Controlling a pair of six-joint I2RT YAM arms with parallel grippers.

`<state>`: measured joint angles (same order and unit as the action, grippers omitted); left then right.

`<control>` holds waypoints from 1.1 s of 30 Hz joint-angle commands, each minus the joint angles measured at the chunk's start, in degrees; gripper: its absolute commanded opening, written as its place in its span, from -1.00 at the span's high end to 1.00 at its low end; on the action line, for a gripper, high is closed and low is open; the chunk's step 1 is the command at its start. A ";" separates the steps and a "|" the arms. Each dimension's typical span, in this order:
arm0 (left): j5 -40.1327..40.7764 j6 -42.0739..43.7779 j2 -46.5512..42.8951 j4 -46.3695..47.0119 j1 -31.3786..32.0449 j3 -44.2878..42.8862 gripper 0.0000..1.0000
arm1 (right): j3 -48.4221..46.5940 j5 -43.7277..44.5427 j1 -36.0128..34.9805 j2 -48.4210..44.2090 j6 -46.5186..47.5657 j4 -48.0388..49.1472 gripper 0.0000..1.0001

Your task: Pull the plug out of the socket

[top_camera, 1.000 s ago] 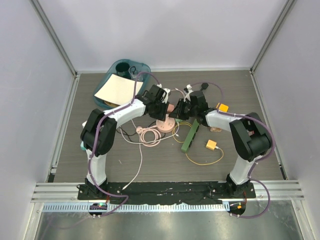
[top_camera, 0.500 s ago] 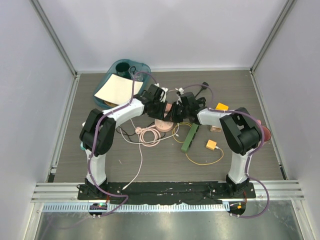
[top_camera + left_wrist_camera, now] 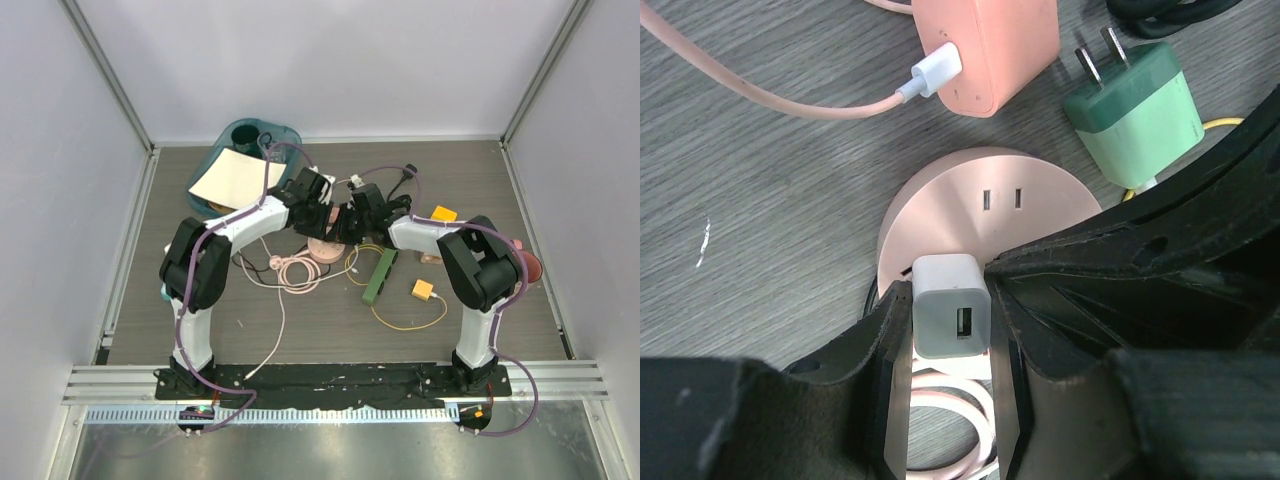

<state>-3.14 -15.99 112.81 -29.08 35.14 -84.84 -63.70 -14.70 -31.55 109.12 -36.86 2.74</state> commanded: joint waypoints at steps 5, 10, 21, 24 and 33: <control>-3.52 -2.11 -5.33 -1.06 0.20 -4.81 1.00 | 2.97 8.63 -1.50 7.51 2.67 -9.25 0.98; 2.06 -2.47 -4.36 -2.91 2.04 -6.22 1.00 | 2.88 9.16 -1.32 7.51 2.94 -9.69 0.98; 1.05 -2.03 -8.30 2.35 3.19 -0.77 1.00 | 1.04 9.69 -1.50 8.39 3.29 -11.18 0.98; -6.34 -7.73 -9.54 5.79 -0.75 0.29 1.00 | 1.39 9.95 -1.32 8.83 3.29 -10.83 0.98; 9.73 -5.02 -5.33 -5.11 3.62 -4.72 1.00 | 1.56 9.69 -1.41 9.36 2.76 -9.95 0.99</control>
<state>4.62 -21.98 111.04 -32.14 35.51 -84.20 -65.91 -14.04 -32.97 111.77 -37.28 5.43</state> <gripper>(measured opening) 0.340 0.014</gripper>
